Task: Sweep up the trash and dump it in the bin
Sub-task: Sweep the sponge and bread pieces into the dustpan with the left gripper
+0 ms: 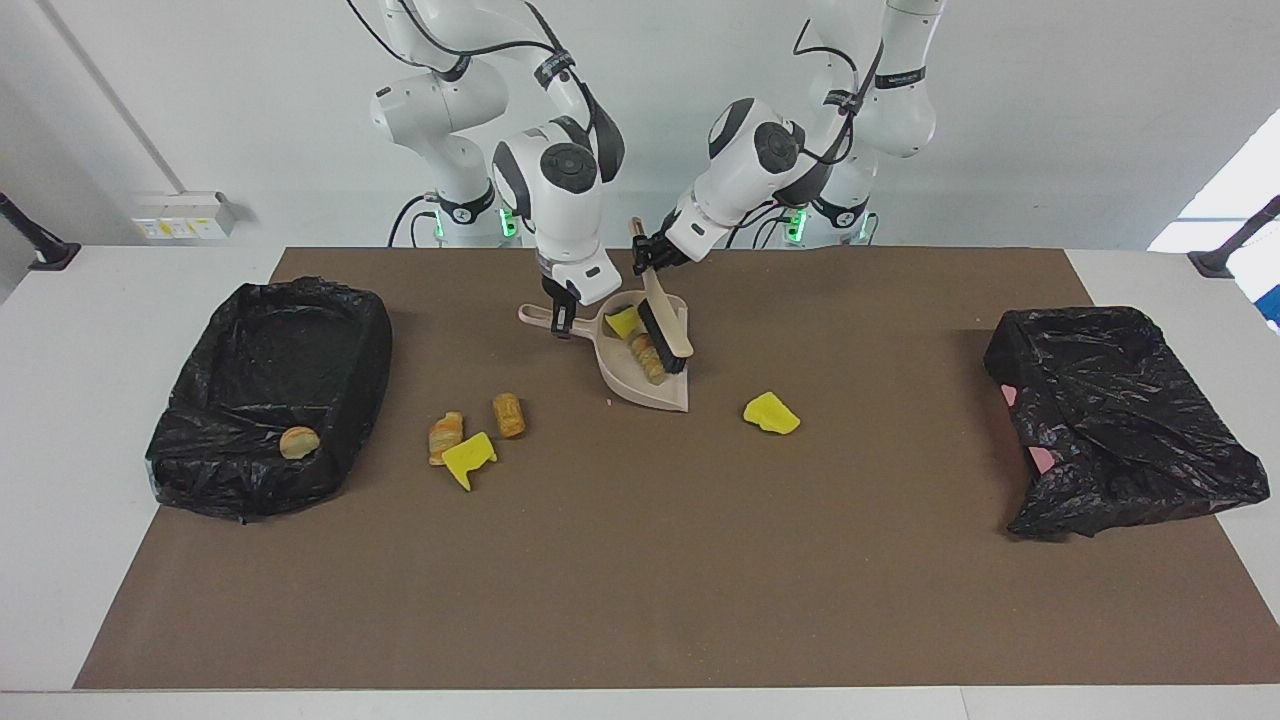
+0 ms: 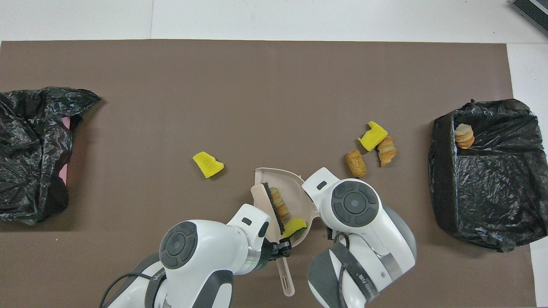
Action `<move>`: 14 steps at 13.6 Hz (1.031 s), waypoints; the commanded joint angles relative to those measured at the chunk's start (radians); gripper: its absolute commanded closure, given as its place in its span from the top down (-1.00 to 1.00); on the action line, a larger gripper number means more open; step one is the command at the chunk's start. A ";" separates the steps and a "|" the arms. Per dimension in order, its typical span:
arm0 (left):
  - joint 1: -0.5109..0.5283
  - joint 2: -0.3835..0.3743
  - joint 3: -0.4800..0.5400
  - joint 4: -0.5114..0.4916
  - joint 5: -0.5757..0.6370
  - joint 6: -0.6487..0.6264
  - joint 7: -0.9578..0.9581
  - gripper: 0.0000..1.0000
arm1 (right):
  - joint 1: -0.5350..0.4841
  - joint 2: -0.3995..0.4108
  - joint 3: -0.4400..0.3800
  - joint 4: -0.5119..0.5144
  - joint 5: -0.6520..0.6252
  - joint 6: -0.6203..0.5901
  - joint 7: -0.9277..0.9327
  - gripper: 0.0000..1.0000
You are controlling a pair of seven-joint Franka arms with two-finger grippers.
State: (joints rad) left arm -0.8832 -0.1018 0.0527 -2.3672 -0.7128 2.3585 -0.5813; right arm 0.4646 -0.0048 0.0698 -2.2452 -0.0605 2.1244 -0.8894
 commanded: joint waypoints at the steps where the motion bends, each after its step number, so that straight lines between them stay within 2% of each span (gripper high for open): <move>1: 0.070 -0.001 0.007 0.029 0.123 -0.053 0.015 -1.00 | -0.007 -0.014 0.004 -0.016 -0.007 0.023 0.018 -1.00; 4: 0.168 0.025 0.007 0.095 0.348 -0.143 0.043 -1.00 | -0.006 -0.020 0.004 -0.017 -0.007 -0.001 0.075 -1.00; 6: 0.232 0.066 0.007 0.178 0.487 -0.240 0.101 -1.00 | 0.026 -0.027 0.004 -0.016 -0.007 -0.014 0.183 -1.00; 8: 0.295 0.103 0.009 0.233 0.519 -0.297 0.202 -1.00 | 0.035 -0.032 0.004 -0.016 -0.007 -0.021 0.271 -1.00; 11: 0.415 0.152 0.007 0.285 0.639 -0.364 0.458 -1.00 | 0.035 -0.027 0.005 -0.011 -0.007 -0.012 0.276 -1.00; 14: 0.467 0.252 0.007 0.348 0.699 -0.380 0.547 -1.00 | 0.037 -0.023 0.005 -0.007 -0.002 -0.004 0.274 -1.00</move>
State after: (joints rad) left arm -0.4340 0.0734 0.0729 -2.0908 -0.0496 2.0149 -0.0691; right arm 0.5050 -0.0141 0.0722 -2.2473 -0.0604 2.1112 -0.6351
